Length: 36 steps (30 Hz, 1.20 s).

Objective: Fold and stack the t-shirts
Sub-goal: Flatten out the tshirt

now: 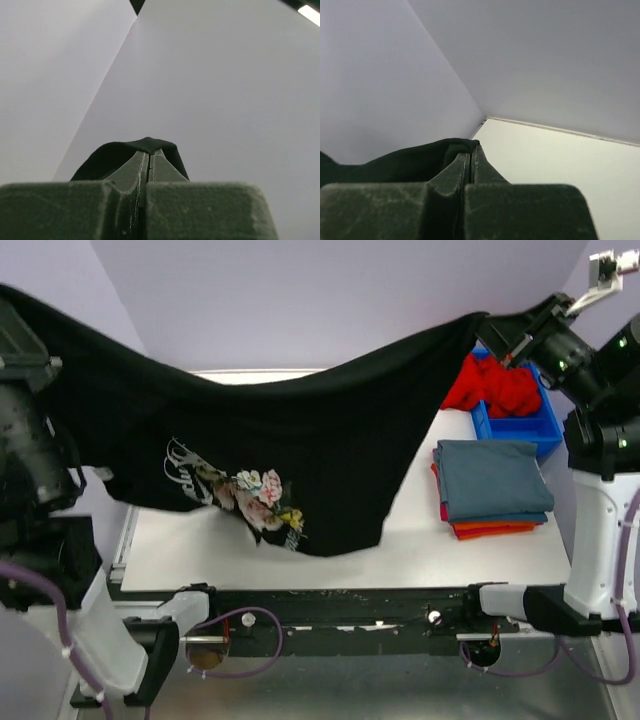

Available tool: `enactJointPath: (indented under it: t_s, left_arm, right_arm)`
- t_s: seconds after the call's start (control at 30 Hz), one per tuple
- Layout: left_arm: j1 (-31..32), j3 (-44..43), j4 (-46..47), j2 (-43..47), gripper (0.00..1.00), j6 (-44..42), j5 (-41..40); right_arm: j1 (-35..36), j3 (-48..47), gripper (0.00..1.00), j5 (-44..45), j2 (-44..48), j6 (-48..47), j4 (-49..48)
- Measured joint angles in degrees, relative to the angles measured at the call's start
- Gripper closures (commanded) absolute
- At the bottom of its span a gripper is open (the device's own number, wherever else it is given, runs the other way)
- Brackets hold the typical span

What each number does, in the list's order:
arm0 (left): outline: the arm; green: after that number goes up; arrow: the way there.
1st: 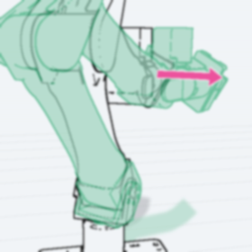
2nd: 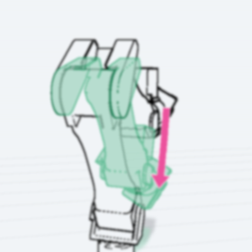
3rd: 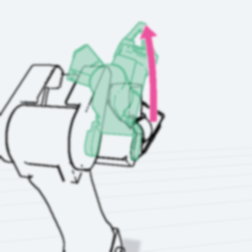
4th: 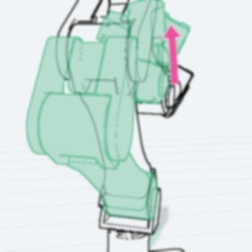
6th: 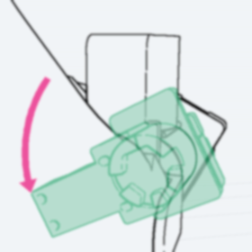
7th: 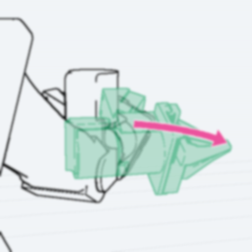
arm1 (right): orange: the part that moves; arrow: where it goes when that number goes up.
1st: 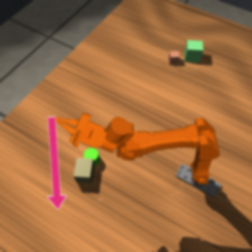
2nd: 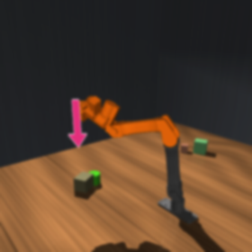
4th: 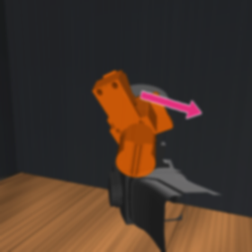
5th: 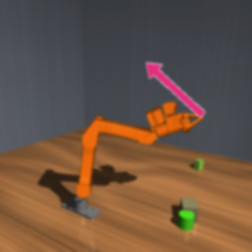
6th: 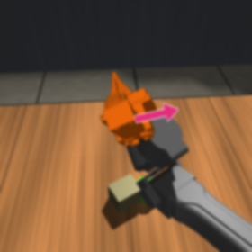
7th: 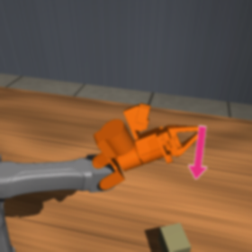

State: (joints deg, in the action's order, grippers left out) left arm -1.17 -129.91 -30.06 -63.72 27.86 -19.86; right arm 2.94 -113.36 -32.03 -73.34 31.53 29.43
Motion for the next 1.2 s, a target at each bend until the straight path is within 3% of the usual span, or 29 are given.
enactJointPath:
  t_s: [0.13,0.33,0.4,0.43,0.47,0.5,0.53,0.67,0.73,0.83,1.03,1.2]
  left_arm:
    - [0.0,0.5,2.3,-7.9,1.00,0.2,-0.2]
    - [0.0,17.1,8.9,-26.3,1.00,4.6,1.1]
    - [0.0,18.8,9.8,-36.5,1.00,6.5,2.8]
    - [0.0,18.3,9.7,-41.0,0.84,7.2,3.8]
    - [-0.1,15.8,8.8,-46.9,0.48,8.0,5.3]
    - [-0.1,12.1,8.5,-53.4,0.17,8.7,6.8]
    - [-0.1,8.5,7.5,-58.3,0.01,9.4,8.5]
    - [-0.2,-8.1,5.4,-74.5,0.01,11.6,15.6]
    - [-0.2,-8.8,5.3,-75.3,0.01,12.1,17.8]
    - [-0.2,-2.8,6.6,-70.5,0.01,12.8,18.5]
    - [-0.2,15.6,3.5,-53.0,0.01,12.6,17.4]
    - [-0.2,38.9,2.4,-34.4,0.01,12.6,14.4]
  right_arm:
    - [0.0,-4.7,0.99,0.0,-9.5,0.7,-0.6]
    - [0.0,-0.6,0.99,0.4,-28.3,2.9,-3.6]
    - [0.0,-3.3,0.68,1.2,-38.0,3.7,-3.6]
    - [0.0,-5.5,0.44,1.4,-42.4,4.3,-3.6]
    - [0.0,-8.1,0.31,1.5,-46.6,4.9,-3.5]
    - [0.0,-10.9,0.22,1.8,-50.4,5.5,-3.3]
    - [0.0,-13.3,0.21,2.4,-53.5,5.6,-3.4]
    - [0.0,-15.3,0.23,4.0,-56.9,5.5,-3.5]
    - [0.0,-13.4,0.25,4.2,-55.1,5.3,-5.8]
    - [0.0,-5.1,0.29,4.6,-48.4,4.7,-9.1]
    - [1.0,15.7,0.28,7.5,-32.3,2.3,-13.8]
    - [5.8,31.9,0.36,13.2,-22.9,1.4,-17.1]
